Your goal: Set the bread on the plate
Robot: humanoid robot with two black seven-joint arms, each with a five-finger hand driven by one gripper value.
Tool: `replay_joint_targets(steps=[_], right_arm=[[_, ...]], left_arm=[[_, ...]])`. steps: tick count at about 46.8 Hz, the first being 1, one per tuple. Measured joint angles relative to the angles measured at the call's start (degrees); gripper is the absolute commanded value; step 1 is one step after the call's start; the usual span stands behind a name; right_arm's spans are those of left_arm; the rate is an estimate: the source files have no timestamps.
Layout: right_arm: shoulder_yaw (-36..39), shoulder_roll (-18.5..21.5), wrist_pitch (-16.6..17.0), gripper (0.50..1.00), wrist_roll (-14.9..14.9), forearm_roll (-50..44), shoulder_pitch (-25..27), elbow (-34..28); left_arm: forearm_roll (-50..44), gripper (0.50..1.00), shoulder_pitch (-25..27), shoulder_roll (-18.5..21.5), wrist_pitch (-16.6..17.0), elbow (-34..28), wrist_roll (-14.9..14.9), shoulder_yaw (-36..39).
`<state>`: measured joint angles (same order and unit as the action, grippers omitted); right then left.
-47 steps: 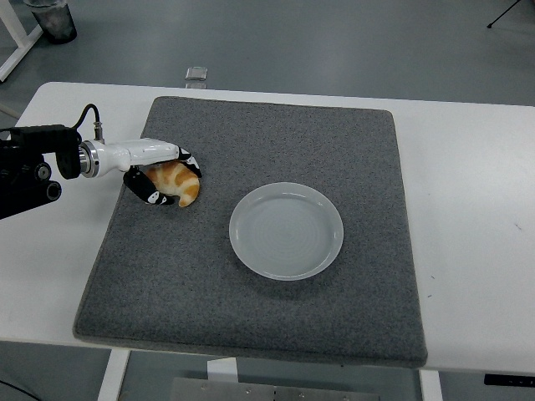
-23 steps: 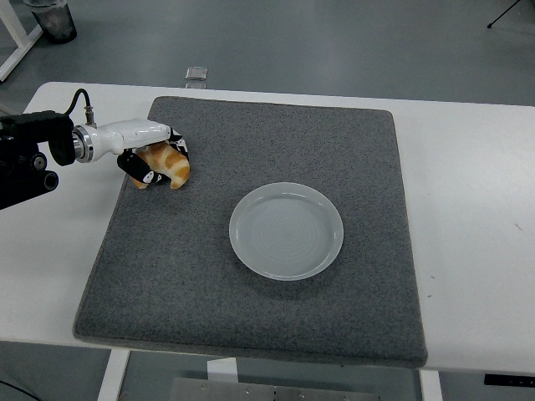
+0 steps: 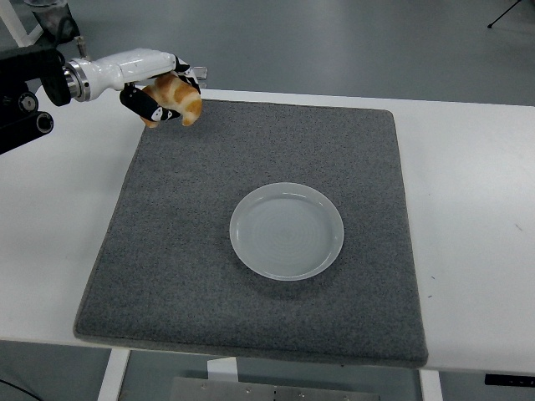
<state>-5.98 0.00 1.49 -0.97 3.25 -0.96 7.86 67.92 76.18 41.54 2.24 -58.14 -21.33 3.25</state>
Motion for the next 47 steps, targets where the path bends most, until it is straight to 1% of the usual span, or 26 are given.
replay_joint_targets(steps=[7,19,23,27,32,43,47], right_arm=[[0.0,0.0,0.0,0.952,0.0,0.0,0.0,0.0],[0.0,0.0,0.0,0.952,0.0,0.0,0.0,0.0],[0.0,0.0,0.0,0.952,0.0,0.0,0.0,0.0],[0.0,0.0,0.0,0.952,0.0,0.0,0.0,0.0],[0.0,0.0,0.0,0.952,0.0,0.0,0.0,0.0],[0.0,0.0,0.0,0.952,0.0,0.0,0.0,0.0],[0.0,0.0,0.0,0.952,0.0,0.0,0.0,0.0]], left_arm=[[-0.3,0.5,3.9,1.3,-2.2,-2.9,-0.2,-0.8],[-0.3,0.5,4.4,1.5,-8.5,-11.3,-0.6,-5.6],[-0.2,0.5,4.5,1.1,-10.2,-14.1,-0.6,-6.7],[0.0,0.5,4.8,0.1,-11.4,-16.2,-0.7,-7.3],[0.0,0.5,5.0,-2.2,-12.3,-17.6,-0.7,-7.9],[1.2,0.5,4.1,-7.2,-12.5,-18.0,-0.8,-7.5],[2.9,0.5,3.1,-8.9,-12.5,-17.6,-0.7,-7.3]])
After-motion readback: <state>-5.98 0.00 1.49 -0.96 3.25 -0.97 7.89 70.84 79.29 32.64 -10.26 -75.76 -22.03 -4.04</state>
